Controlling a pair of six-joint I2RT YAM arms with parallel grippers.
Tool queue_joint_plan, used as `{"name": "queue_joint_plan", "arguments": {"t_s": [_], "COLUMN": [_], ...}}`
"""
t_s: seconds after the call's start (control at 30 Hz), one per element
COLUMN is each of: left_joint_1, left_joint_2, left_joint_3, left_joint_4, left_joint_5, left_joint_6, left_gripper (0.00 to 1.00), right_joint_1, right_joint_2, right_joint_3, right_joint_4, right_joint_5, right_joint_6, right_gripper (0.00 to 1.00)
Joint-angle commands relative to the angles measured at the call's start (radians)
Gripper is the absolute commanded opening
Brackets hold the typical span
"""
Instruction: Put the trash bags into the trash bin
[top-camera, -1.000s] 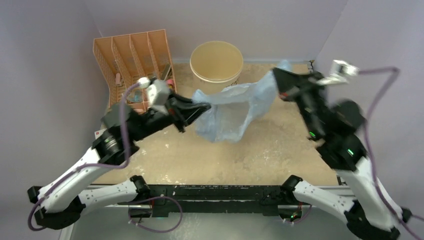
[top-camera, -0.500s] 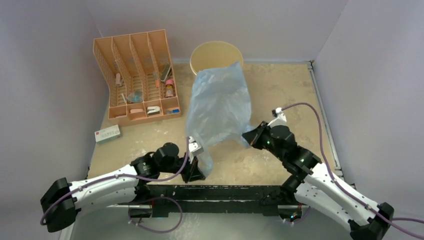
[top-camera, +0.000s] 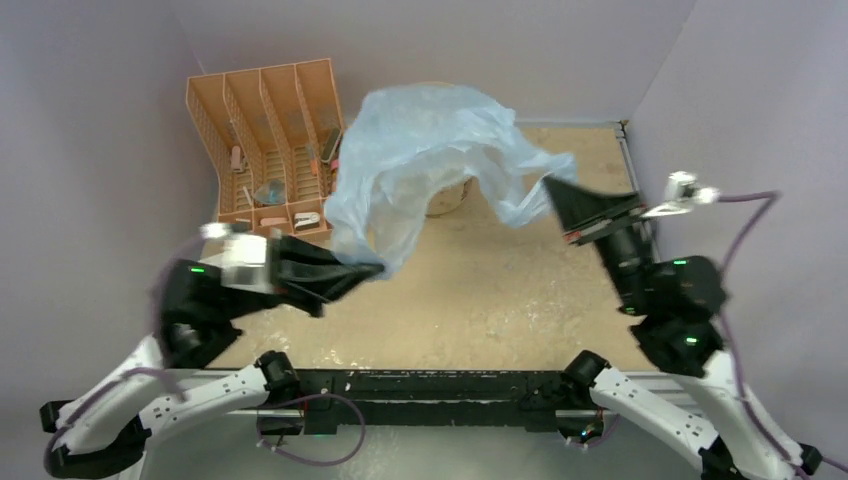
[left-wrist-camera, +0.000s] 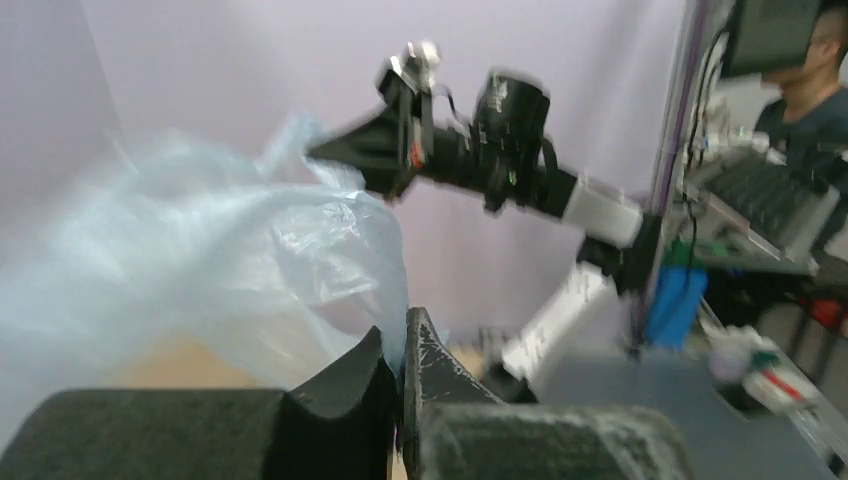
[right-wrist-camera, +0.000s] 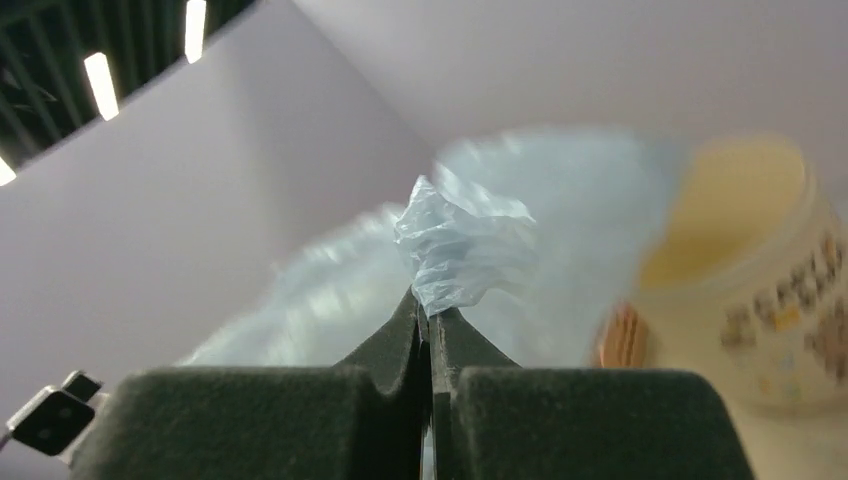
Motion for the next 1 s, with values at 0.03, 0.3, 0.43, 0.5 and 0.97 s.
{"name": "queue_joint_plan", "arguments": {"t_s": [0.03,0.3,0.43,0.5,0.97], "left_joint_1": [-0.001,-0.001,-0.001,-0.001,-0.001], "left_joint_2": [-0.04,0.031,0.233,0.247,-0.118], "left_joint_3": [-0.658,-0.381,0.208,0.291,-0.502], "left_joint_4": [0.032,-0.145,-0.362,-0.37,-0.076], "left_joint_5": [-0.003,-0.151,-0.158,-0.104,-0.035], "left_joint_6": [-0.32,-0.183,0.012,0.026,-0.28], "left_gripper": [0.0,0.0,0.0,0.0,0.0], "right_joint_1": [-0.001,-0.002,-0.001,-0.001,0.0], "right_joint_2": [0.035,0.348,0.516,0.482,0.109], "right_joint_3": [-0.614,-0.154,0.418,0.489,-0.348], "right_joint_4": [0.058,-0.063,-0.299,-0.286,-0.011], "right_joint_5": [-0.163,-0.168,-0.015,-0.035,-0.117], "right_joint_6": [0.434,0.138,-0.067,-0.091,0.156], "right_gripper": [0.0,0.0,0.0,0.0,0.0]}}
